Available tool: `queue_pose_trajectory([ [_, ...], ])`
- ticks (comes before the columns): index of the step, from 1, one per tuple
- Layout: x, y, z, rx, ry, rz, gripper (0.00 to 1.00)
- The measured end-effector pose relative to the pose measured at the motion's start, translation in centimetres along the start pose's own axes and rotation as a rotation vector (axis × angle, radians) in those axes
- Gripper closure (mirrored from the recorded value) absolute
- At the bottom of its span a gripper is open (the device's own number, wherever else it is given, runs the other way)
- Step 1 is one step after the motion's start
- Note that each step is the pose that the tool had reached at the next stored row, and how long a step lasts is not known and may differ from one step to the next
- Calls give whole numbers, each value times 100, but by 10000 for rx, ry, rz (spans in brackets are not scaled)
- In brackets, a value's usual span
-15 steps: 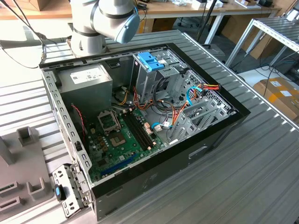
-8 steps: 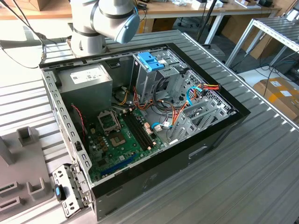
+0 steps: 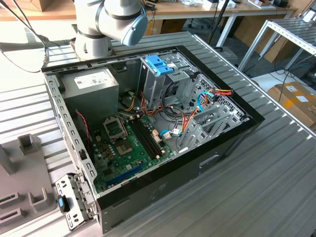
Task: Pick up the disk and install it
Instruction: 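Pick up the disk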
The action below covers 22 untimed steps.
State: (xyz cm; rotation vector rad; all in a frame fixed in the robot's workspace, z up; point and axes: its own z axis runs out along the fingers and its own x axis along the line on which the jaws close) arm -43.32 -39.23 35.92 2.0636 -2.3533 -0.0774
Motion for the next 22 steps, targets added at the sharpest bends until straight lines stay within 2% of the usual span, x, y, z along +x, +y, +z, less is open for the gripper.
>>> queue_pose_trajectory([
  [14, 1, 23, 31, 0, 0, 0, 58],
  [22, -36, 35, 55, -1, 0, 0, 58],
])
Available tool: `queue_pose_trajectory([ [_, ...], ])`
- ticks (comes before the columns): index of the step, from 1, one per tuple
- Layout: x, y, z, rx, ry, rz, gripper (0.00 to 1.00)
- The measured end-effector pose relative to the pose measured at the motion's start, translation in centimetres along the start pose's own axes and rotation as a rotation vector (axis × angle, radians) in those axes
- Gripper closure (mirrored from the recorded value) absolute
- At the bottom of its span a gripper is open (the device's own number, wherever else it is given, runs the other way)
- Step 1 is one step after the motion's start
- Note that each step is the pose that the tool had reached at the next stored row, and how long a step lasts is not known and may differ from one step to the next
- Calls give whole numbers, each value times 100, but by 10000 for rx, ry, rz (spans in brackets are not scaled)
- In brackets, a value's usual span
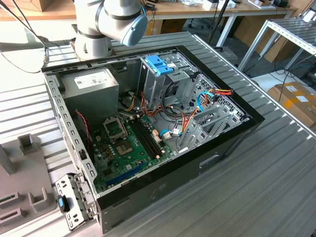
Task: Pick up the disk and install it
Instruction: 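Pick up the disk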
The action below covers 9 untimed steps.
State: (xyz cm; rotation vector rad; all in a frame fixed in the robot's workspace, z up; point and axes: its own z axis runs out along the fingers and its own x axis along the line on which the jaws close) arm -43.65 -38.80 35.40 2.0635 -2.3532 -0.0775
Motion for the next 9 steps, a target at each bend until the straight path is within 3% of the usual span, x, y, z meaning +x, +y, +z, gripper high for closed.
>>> queue_pose_trajectory([
  [9, -75, 37, 48, 1, 0, 1, 58],
])
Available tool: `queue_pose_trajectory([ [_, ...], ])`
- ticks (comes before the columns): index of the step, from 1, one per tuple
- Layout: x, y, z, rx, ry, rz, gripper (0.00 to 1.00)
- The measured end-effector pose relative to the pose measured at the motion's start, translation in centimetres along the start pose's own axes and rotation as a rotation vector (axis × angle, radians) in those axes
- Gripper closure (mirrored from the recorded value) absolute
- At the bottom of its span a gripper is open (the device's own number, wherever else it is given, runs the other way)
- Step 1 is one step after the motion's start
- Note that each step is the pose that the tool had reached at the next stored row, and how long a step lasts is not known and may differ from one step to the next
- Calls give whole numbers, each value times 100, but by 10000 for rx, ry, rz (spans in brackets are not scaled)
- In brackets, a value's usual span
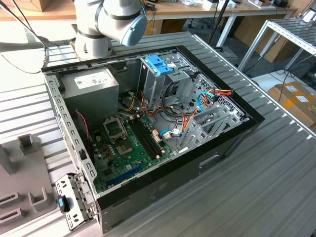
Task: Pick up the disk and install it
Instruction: 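Pick up the disk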
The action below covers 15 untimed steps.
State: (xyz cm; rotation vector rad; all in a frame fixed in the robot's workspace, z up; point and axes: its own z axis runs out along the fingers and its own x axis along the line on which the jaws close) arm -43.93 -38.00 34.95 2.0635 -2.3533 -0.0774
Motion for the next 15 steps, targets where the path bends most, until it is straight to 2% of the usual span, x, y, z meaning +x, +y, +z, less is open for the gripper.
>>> queue_pose_trajectory([
  [15, -19, 28, 81, -4, 7, -142, 58],
])
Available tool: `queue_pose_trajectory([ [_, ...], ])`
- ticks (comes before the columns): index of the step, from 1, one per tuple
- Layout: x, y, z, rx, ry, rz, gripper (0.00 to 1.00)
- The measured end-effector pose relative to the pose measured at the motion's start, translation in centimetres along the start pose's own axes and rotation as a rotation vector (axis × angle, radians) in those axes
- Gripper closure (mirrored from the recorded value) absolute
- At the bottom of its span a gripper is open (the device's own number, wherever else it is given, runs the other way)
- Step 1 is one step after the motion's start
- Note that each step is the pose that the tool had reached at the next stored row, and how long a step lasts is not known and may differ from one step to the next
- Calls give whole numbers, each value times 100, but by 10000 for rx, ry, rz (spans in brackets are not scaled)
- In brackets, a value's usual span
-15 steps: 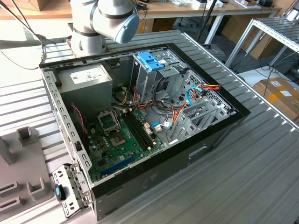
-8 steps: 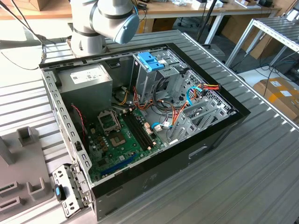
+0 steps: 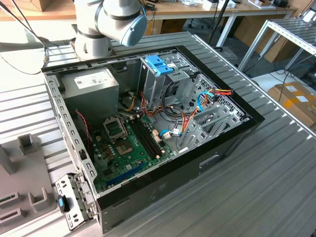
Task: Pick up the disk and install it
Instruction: 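Pick up the disk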
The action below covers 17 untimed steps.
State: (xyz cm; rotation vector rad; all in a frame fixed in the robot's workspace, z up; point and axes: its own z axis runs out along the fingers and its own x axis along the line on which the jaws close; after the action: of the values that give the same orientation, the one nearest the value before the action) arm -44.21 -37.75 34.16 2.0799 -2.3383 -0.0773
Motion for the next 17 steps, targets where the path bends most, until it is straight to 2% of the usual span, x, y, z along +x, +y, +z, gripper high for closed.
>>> queue_pose_trajectory([
  [17, -5, 10, 99, 0, 0, 0, 58],
])
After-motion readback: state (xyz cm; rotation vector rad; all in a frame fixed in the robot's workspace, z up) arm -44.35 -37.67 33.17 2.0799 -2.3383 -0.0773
